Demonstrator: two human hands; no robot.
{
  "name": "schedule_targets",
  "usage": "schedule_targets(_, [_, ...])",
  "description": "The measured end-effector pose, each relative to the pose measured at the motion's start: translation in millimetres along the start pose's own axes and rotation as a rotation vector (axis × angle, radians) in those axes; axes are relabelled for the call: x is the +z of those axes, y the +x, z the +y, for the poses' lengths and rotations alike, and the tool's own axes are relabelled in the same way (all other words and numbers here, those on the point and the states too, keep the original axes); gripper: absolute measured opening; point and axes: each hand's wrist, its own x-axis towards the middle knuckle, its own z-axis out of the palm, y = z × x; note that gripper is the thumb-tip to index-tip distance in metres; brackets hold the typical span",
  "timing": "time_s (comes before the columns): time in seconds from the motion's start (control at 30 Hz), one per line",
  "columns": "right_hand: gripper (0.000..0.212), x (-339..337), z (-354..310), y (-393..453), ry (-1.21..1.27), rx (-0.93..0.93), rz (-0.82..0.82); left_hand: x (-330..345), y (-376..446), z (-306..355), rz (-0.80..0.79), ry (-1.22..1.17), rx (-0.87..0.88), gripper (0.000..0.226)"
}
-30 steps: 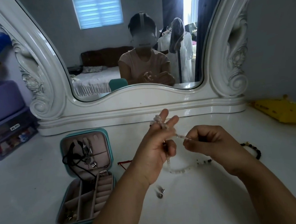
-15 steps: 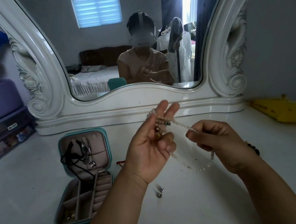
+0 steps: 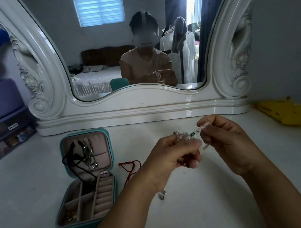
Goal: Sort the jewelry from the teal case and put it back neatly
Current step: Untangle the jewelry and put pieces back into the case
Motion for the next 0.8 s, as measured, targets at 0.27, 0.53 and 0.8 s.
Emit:
schedule_targets(0.27, [0.045,23.5,-8.0,-9.1,0.202,0.144,-0.420,-9.5,-15.6,1.9,-0.467,-0.477,-0.040,0.056])
schedule_targets(0.53, [0.043,42.0,-31.6,-12.3,0.015,0.161,-0.468,-22.3,-37.9,11.3,-0.636,-0.343,-0.111,0.055])
schedule_targets(0.8, [0.035,93.7,-26.2,-8.7,-0.148,0.151,-0.428,-58.9,-75.0,37.1,-0.025,-0.141,-0.143,0.011])
